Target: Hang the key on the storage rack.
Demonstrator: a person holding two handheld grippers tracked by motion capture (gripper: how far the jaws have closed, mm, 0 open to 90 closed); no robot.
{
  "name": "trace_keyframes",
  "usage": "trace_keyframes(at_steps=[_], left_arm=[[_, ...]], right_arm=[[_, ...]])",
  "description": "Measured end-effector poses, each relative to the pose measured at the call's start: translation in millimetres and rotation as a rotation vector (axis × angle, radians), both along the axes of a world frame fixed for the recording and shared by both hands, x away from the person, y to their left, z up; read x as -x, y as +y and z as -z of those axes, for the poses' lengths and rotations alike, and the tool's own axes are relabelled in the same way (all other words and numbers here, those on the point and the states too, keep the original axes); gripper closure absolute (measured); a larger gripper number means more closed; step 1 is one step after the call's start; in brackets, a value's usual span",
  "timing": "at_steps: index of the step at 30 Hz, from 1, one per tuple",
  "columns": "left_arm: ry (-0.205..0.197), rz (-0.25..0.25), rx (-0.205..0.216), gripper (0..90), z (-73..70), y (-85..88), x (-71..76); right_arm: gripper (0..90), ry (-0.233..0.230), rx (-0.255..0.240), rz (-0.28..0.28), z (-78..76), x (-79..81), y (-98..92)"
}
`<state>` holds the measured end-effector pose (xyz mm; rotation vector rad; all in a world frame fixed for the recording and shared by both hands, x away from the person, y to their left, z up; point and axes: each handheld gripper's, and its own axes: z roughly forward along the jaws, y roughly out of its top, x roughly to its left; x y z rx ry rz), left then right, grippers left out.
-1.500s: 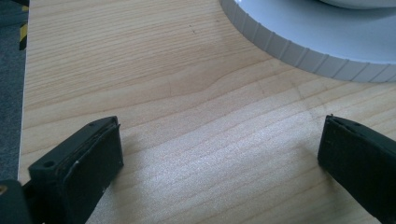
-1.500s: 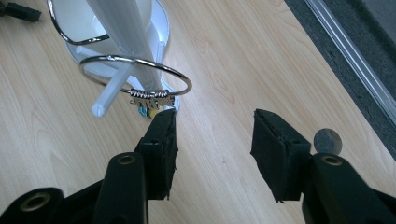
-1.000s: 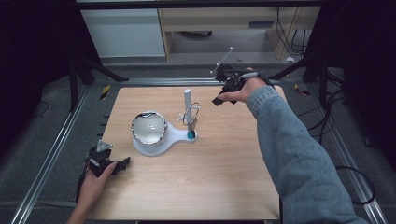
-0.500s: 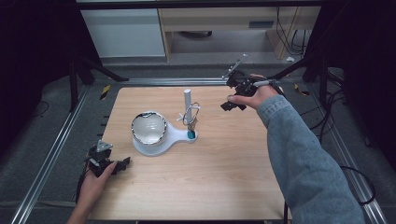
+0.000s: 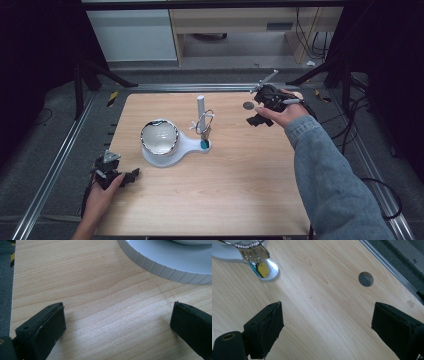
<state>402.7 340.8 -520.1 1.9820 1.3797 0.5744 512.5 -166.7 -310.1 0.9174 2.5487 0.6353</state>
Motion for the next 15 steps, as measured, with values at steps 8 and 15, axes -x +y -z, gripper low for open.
trace_keyframes(at_steps=[8, 15], left_arm=[[0.0, 0.0, 0.0, 0.0, 0.0, 0.0, 0.0], [0.0, 0.0, 0.0, 0.0, 0.0, 0.0, 0.0]], right_arm=[[9.3, -0.074, 0.014, 0.012, 19.1, 7.5, -12.0], [7.2, -0.165, 0.006, 0.046, 33.5, 11.8, -17.6]])
